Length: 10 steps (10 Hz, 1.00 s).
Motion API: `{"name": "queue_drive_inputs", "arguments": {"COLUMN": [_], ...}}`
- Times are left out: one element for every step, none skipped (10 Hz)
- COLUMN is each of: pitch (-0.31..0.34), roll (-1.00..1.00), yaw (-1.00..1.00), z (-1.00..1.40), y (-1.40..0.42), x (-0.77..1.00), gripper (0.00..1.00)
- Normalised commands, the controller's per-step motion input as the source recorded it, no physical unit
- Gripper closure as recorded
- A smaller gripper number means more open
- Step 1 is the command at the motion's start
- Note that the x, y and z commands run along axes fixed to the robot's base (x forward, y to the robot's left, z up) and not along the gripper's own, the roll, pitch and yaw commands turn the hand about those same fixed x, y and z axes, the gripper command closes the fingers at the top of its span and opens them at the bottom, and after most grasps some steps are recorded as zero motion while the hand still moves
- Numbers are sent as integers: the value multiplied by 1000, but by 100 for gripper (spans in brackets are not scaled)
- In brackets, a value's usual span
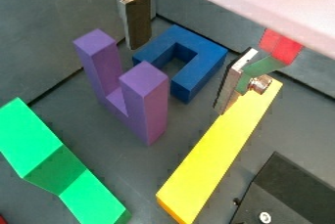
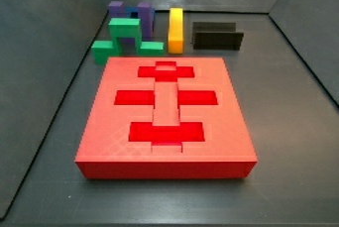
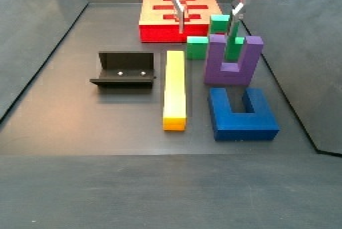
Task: Pick up the purple object. Move up. Move to above the board. Insert the purple object.
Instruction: Pick up the purple object.
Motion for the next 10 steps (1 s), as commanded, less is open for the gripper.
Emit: {"name": "queue_drive_inputs", "arguments": {"pitch": [0,0,0,3,17,3,14,30,3,0], "roll": [0,60,54,49,70,47,37,29,0,0], "yaw": [51,114,97,100,117,26,0,3,0,0], "z": [-400,-346,-303,-320,-357,-229,-249,-263,-57,-97], "y": [-140,-126,-80,-43,-31,0,0,0,0,0], "x": [-157,-157,-217,-103,-114,-86,-71,0,0,-11], "gripper": [0,0,0,0,0,0,0,0,0,0]}}
